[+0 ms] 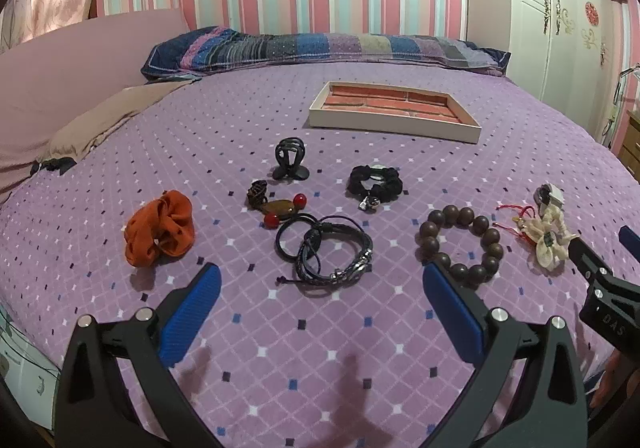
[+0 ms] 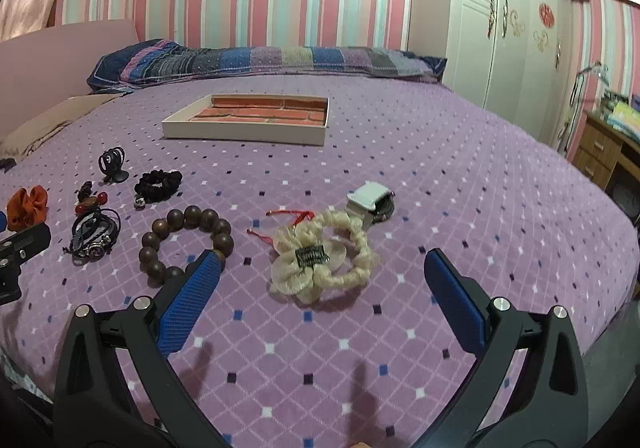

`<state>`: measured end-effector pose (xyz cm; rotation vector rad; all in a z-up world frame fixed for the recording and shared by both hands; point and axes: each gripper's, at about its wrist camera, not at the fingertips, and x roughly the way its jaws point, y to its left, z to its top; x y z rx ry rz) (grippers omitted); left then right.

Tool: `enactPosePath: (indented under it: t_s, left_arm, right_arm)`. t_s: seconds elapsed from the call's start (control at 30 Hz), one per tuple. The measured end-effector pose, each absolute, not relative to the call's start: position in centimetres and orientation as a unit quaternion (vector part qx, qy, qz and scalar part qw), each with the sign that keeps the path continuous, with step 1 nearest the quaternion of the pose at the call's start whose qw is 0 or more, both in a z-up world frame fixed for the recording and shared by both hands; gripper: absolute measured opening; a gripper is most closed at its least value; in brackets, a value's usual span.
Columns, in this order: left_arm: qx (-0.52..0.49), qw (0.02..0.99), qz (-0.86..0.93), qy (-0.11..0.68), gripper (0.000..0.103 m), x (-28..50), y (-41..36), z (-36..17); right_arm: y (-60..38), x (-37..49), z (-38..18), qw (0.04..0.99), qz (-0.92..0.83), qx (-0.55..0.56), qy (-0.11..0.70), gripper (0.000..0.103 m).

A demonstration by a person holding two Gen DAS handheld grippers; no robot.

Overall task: Organize jewelry
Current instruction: 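Grasp the black cord bracelet with the left tool while the right tool grasps the cream scrunchie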

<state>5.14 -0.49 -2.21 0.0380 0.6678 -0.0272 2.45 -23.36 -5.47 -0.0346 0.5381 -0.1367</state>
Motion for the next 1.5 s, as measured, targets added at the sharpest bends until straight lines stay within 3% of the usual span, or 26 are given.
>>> enactPosePath:
  t_s: [0.57,0.73,0.9,0.97,1.1,1.27,1.4,1.5]
  left_arm:
    - [0.018,0.938,-0.019,0.346,0.099,9.0,-0.2,-4.0]
    - [-0.001,0.939,-0.015,0.343,0.098,10.0,0.7,-4.4]
    - [-0.001,0.941,-0.011,0.337,0.098,10.9,0.9,-4.7]
    - [0.002,0.942,-0.009,0.335,0.097,11.2,0.9,-4.8]
    - [0.005,0.938,-0.011,0.347,0.081,12.4,1.3,-5.5]
    - [0.001,0.931,-0.012,0.365,0.072,13.8,1.6,-6.4]
    - [-0.002,0.926,-0.02,0.378,0.053,14.7,1.6,-7.0]
    - [-0.006,0.923,-0.027,0.383,0.049,15.1,1.6,-7.3]
  right_arm:
    - [-23.5,5.7,-8.0,0.955,-0.058,-0.015,0.291,0.099]
    - [-24.9,6.2,-7.9,0.956,-0.065,0.019,0.286,0.09]
    - [-26.3,7.2,-8.6,0.95,-0.074,0.038,0.302,0.071]
    - [-26.9,7.3,-8.7,0.949,-0.081,0.043,0.3,0.069]
    - [-28.0,7.6,-8.9,0.947,-0.093,0.054,0.302,0.069]
    - [-28.5,8.0,-9.3,0.944,-0.091,0.061,0.31,0.069]
    - [-28.9,8.2,-9.6,0.941,-0.093,0.066,0.318,0.06]
    - [-29.4,8.6,-9.9,0.938,-0.093,0.076,0.327,0.057]
